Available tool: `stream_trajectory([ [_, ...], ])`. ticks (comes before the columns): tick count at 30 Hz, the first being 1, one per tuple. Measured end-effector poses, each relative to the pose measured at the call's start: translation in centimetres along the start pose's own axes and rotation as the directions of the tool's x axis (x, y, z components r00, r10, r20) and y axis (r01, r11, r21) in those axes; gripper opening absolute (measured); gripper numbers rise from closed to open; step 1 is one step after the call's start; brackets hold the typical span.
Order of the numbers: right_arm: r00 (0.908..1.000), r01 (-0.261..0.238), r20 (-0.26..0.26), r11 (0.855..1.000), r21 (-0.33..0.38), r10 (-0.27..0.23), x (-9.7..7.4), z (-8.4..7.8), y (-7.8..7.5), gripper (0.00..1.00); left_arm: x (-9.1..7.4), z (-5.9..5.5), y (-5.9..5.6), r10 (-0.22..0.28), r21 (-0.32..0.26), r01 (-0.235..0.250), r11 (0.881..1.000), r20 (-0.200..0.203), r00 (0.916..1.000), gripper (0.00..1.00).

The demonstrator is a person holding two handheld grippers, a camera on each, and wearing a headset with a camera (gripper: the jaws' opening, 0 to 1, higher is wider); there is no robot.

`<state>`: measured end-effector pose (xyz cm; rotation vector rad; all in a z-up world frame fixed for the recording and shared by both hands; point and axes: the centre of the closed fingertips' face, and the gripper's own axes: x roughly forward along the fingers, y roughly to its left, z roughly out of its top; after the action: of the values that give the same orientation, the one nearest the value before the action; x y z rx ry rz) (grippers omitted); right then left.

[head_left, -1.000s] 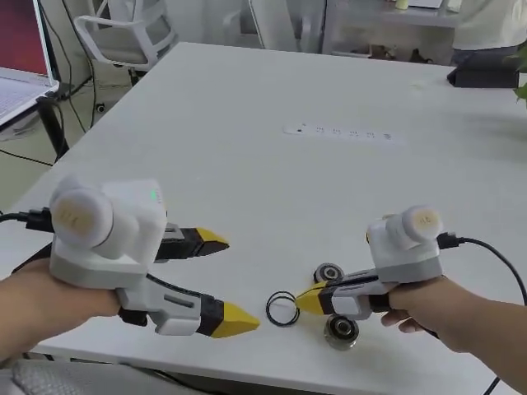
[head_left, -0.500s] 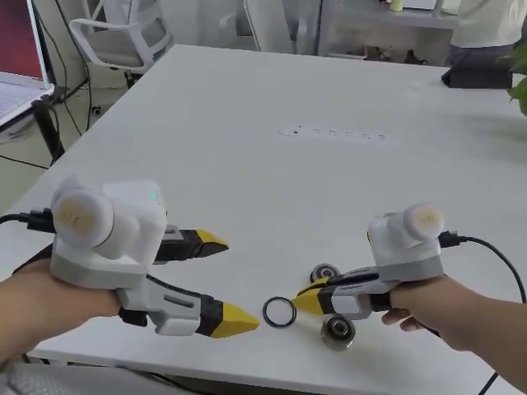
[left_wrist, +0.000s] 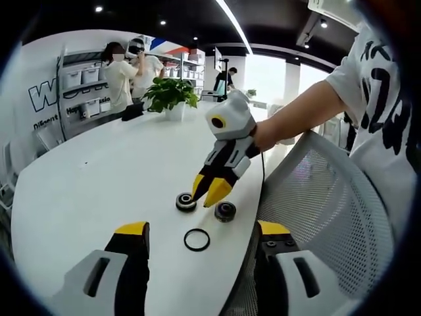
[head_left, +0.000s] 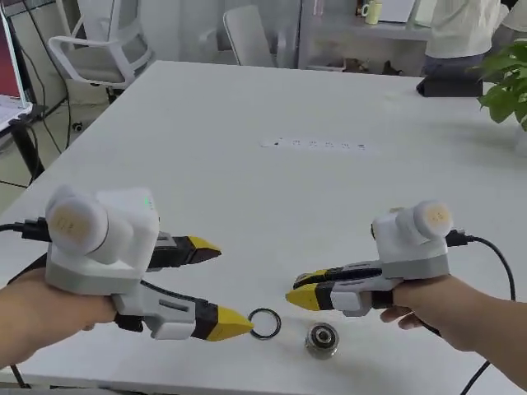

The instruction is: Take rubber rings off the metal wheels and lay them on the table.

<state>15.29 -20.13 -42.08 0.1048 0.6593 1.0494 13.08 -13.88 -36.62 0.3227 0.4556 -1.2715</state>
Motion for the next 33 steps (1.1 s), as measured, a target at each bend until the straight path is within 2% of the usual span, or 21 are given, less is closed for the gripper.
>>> stream_trajectory([
  [8, 0.9980, 0.045, 0.045, 0.999, -0.005, -0.045, -2.2, 0.6, -0.7, 0.20, 1.0, 1.0, -0.2, -0.021, 0.025, 0.021, 0.999, 0.000, 0.9998, 0.62],
  [17, 0.9906, 0.102, 0.091, 0.995, 0.008, -0.102, -4.5, 0.6, -1.9, 0.22, 2.2, 2.0, -0.2, -0.042, 0.030, 0.041, 0.999, 0.010, 0.9991, 0.61],
  [23, 0.9873, 0.122, 0.101, 0.992, 0.009, -0.123, -5.3, 0.3, -2.3, 0.23, 3.1, 2.5, -0.4, -0.058, 0.021, 0.058, 0.998, 0.016, 0.9982, 0.60],
  [33, 0.9832, 0.147, 0.107, 0.989, 0.014, -0.148, -6.0, -0.3, -3.4, 0.24, 4.6, 3.2, 0.0, -0.067, -0.016, 0.067, 0.998, 0.024, 0.9975, 0.60],
])
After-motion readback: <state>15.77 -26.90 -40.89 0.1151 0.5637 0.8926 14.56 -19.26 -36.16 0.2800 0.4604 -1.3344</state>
